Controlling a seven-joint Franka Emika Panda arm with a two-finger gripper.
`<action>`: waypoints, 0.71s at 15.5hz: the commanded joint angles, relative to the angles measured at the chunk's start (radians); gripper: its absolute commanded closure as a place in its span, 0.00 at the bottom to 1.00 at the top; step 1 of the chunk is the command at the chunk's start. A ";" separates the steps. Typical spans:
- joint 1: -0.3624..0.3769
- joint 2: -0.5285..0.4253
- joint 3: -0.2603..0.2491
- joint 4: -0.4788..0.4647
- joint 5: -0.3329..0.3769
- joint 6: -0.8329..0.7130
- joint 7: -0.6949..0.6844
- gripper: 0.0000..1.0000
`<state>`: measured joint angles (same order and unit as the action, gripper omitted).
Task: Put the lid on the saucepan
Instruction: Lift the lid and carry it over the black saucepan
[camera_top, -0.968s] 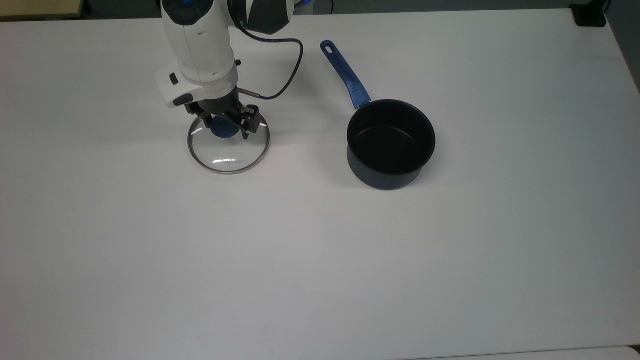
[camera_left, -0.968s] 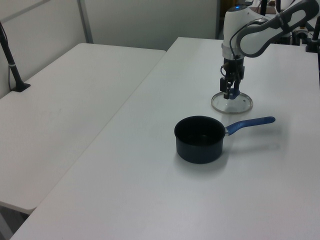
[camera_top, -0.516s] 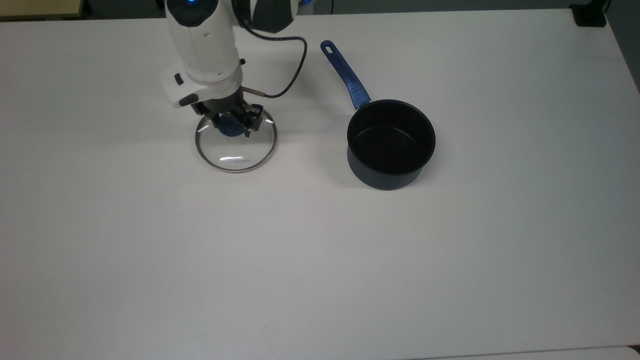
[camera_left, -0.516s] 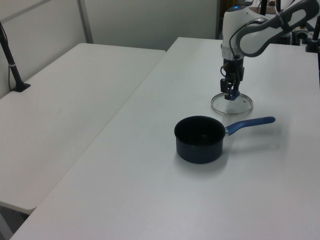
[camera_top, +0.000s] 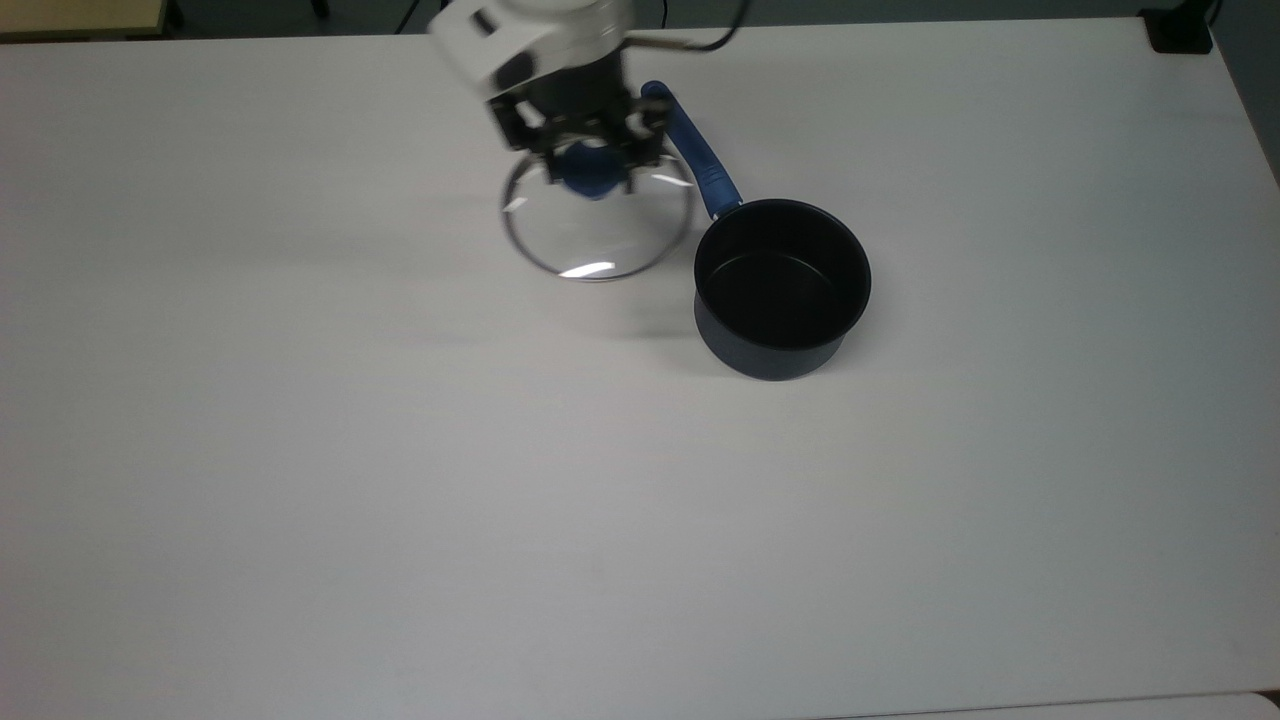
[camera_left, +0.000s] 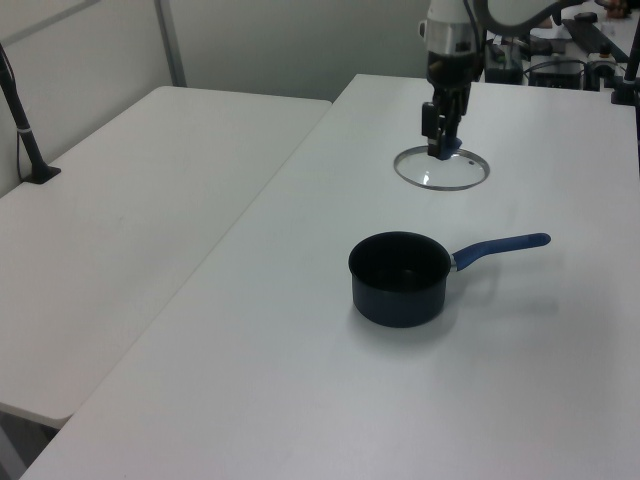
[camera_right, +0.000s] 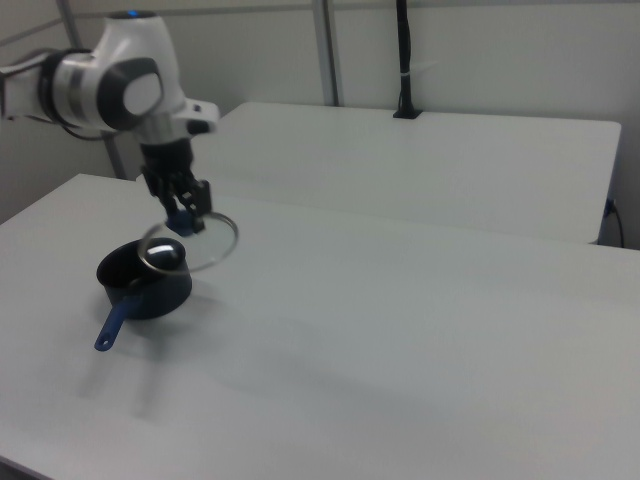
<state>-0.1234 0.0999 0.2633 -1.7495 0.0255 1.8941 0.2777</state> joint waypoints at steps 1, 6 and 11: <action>0.140 0.087 0.002 0.132 0.005 -0.027 0.127 0.46; 0.293 0.240 -0.003 0.248 -0.060 -0.020 0.268 0.46; 0.306 0.293 -0.003 0.246 -0.075 -0.010 0.291 0.46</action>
<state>0.1712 0.3608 0.2728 -1.5418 -0.0360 1.8947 0.5457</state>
